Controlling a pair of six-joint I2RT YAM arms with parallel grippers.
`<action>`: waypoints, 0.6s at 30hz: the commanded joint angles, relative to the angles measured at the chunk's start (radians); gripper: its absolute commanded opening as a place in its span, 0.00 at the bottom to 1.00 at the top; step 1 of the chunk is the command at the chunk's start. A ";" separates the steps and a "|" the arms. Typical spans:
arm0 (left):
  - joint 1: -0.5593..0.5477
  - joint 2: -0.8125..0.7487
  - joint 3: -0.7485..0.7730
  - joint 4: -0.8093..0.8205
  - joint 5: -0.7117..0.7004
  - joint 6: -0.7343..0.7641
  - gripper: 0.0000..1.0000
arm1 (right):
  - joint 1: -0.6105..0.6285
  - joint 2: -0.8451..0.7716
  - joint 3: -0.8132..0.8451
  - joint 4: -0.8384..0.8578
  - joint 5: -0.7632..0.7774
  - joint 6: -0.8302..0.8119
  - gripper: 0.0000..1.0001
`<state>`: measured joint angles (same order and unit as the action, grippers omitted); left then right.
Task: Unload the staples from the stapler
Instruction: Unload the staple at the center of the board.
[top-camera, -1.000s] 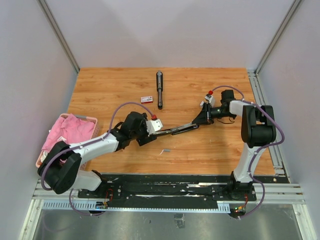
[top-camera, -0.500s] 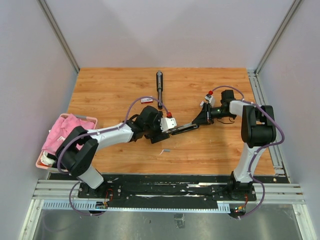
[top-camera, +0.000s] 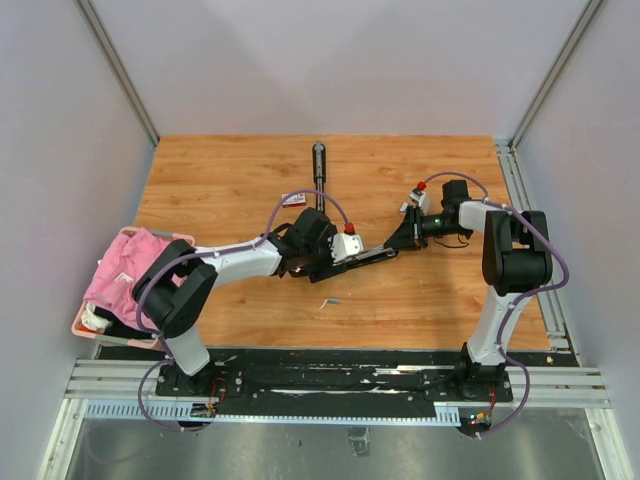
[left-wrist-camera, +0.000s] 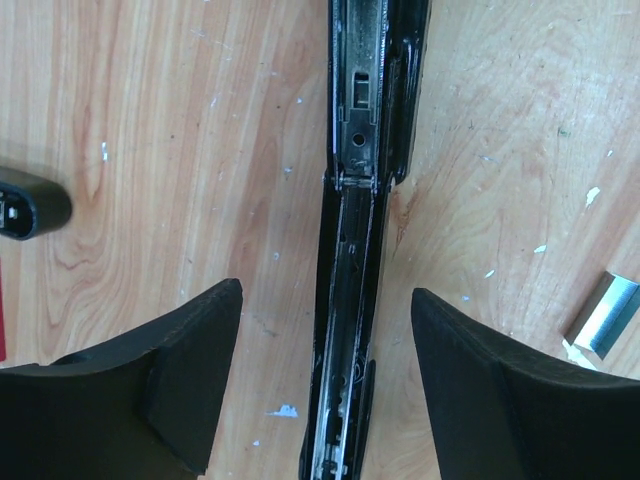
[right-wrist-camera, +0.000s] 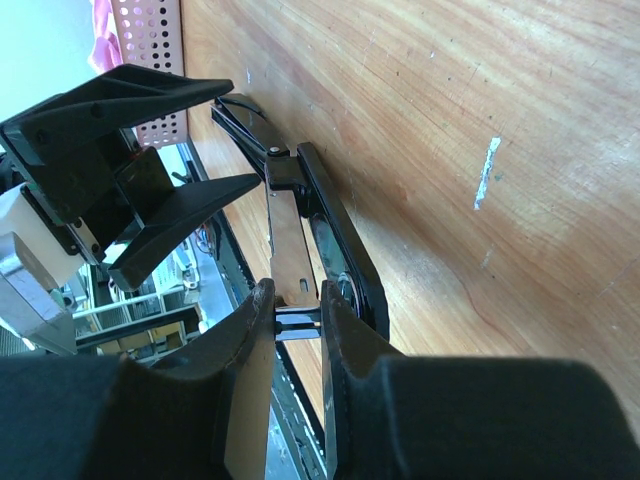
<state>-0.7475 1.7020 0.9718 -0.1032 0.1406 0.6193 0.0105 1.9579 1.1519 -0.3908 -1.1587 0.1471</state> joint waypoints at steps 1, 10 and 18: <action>-0.015 0.038 0.049 -0.036 0.010 -0.013 0.70 | -0.009 0.018 -0.017 0.005 0.021 -0.001 0.13; -0.029 0.075 0.076 -0.051 0.002 -0.026 0.49 | -0.007 0.018 -0.017 0.006 0.008 0.002 0.13; -0.033 0.100 0.083 -0.053 0.015 -0.049 0.48 | -0.006 0.017 -0.015 0.006 0.007 0.003 0.14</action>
<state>-0.7727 1.7824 1.0286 -0.1558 0.1375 0.5903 0.0105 1.9583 1.1507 -0.3889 -1.1610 0.1547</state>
